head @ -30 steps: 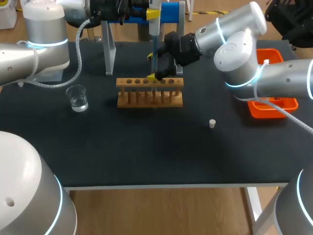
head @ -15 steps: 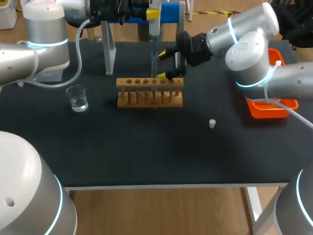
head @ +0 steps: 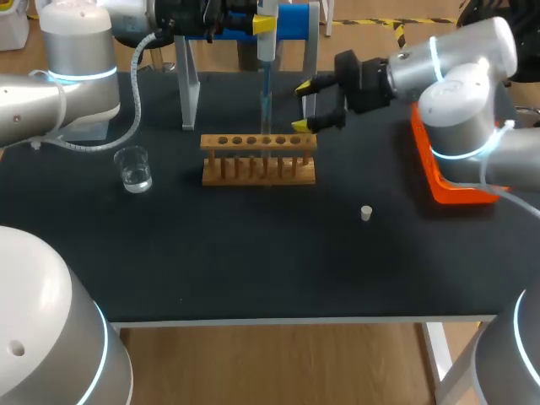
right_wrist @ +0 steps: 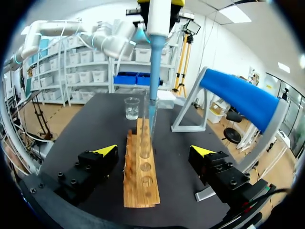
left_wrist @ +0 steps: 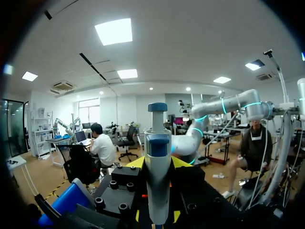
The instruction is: Invert the test tube, pick up the pipette, mount the tip to pipette, aspirate from beaker and dispense into the tube, eject the tip, return the pipette, and cap with the stopper.
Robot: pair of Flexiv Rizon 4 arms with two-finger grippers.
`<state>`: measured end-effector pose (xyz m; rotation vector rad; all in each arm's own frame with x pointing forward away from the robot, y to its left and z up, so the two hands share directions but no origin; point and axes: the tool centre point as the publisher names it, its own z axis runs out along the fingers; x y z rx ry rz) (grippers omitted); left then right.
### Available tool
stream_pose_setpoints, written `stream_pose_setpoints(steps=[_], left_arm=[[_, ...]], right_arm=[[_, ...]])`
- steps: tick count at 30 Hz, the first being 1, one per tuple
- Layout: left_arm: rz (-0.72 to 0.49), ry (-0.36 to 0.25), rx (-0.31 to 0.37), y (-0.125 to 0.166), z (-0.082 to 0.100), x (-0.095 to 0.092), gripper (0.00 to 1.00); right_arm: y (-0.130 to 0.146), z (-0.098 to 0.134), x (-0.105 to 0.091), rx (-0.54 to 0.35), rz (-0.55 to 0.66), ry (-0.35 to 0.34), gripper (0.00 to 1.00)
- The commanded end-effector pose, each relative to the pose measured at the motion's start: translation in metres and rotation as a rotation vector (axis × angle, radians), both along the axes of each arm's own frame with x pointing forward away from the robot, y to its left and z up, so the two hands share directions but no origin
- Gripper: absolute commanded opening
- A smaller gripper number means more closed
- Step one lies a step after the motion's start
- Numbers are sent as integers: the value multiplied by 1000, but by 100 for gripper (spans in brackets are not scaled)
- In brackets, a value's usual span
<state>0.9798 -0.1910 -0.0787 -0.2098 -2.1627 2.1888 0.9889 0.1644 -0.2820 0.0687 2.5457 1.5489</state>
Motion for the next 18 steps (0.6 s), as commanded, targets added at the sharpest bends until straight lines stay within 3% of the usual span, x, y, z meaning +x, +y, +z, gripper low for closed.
stream_pose_setpoints(steps=[1,11,18], left_arm=[[1,0,1,0,0,0,0],[1,0,1,0,0,0,0],[1,0,1,0,0,0,0]], right_arm=[[-21,19,-18,61,-16,-23,100],[-44,84,-39,193,-44,-105,100],[-53,124,-42,256,-86,-116,100]])
